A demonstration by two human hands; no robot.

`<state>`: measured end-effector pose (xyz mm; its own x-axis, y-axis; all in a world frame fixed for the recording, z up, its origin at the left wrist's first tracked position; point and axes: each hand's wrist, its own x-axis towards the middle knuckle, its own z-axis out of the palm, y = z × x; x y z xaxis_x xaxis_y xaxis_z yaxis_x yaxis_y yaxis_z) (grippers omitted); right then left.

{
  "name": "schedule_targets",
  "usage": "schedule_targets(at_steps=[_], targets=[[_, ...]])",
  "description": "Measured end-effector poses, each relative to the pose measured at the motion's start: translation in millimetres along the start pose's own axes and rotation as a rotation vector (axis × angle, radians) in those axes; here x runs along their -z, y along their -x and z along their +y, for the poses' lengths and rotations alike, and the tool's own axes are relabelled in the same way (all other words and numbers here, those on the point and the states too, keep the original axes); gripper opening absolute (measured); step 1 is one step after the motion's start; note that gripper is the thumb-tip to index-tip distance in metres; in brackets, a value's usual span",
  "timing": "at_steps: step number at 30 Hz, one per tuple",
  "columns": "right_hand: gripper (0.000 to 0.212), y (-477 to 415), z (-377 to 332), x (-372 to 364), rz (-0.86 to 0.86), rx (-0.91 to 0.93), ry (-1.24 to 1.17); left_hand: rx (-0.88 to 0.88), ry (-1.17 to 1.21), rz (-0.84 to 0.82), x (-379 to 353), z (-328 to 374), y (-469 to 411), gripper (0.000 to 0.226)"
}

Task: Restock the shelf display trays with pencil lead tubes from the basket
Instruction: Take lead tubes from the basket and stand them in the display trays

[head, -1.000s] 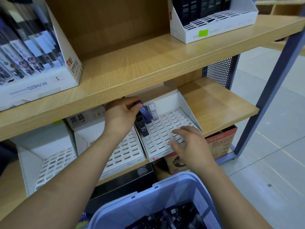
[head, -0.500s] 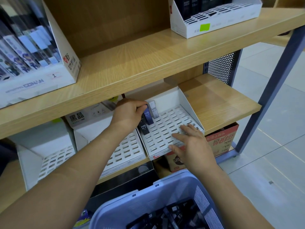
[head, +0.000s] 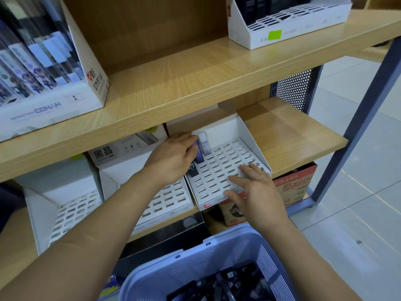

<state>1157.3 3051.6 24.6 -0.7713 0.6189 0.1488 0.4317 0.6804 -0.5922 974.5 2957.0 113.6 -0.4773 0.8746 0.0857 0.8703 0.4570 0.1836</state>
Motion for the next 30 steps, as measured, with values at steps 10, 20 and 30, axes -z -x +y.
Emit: schedule_targets(at_steps=[10,20,30], targets=[[0.046,-7,6,-2,-0.003,0.039,0.023,0.048,-0.203,-0.177,-11,-6,10,0.073],[0.017,20,-13,14,-0.032,0.149,-0.114,0.1,0.336,0.341,-34,3,116,0.034],[0.023,105,32,-75,-0.898,-0.023,0.277,0.541,0.401,-0.318,-191,-6,249,0.029]])
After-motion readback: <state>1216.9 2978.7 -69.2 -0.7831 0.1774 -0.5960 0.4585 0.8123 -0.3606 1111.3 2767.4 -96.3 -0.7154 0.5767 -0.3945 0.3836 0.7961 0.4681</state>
